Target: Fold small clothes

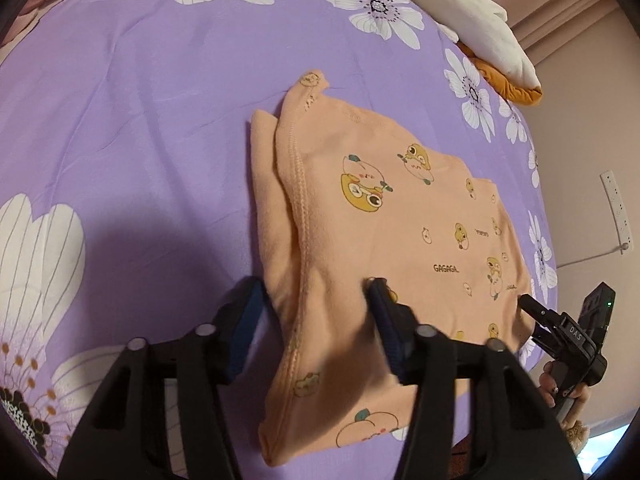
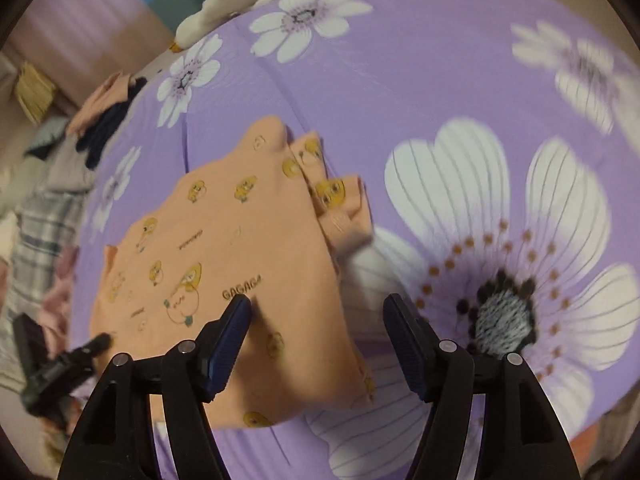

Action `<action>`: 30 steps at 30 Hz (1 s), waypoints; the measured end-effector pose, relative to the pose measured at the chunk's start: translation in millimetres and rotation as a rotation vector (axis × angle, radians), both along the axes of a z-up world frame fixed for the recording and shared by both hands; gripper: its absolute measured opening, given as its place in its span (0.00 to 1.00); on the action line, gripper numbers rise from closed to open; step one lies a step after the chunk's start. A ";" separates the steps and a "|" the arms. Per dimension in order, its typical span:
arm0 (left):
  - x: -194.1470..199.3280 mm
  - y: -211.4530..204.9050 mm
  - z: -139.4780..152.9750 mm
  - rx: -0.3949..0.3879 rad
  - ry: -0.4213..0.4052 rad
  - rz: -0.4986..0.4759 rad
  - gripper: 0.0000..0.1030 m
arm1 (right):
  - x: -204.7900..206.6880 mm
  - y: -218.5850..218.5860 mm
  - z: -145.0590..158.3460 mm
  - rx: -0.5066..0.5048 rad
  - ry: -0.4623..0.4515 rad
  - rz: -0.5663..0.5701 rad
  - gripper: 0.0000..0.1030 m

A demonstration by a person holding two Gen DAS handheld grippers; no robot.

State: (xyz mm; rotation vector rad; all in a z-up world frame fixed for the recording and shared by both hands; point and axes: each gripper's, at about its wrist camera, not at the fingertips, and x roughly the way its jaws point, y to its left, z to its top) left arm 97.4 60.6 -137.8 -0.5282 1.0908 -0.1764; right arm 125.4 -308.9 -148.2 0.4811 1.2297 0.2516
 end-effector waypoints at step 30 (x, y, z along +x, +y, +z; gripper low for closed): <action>-46.6 31.0 36.4 0.111 -0.020 0.134 0.40 | 15.0 -9.6 85.5 -0.139 -0.231 -0.116 0.14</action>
